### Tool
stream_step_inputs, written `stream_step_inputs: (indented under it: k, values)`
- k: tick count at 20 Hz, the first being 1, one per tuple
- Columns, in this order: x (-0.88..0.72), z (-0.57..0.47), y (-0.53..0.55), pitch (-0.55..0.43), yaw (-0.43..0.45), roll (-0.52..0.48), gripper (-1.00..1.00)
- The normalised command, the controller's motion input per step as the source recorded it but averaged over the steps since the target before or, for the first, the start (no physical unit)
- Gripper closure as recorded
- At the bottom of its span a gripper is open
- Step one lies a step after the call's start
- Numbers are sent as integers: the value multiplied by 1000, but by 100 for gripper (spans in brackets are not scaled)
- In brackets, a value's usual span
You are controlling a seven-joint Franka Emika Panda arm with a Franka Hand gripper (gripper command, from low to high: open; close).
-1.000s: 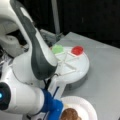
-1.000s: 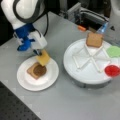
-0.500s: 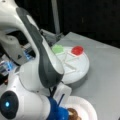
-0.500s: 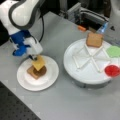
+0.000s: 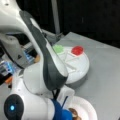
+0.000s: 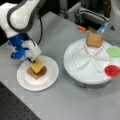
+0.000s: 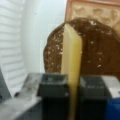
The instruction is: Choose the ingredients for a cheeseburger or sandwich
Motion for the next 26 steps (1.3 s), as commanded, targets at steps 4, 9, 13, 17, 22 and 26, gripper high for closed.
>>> stream_step_inputs:
  k: [4,9,13,17,22,26]
  values:
    - [317,-28,-203,61,234,38,100]
    - [324,2,-248,57,231,34,100]
    - [286,32,-284,60,249,23,100]
    - [251,14,-293,58,268,20,100]
    - [232,-5,-260,59,261,22,100]
    - [218,-21,-240,59,249,33,100]
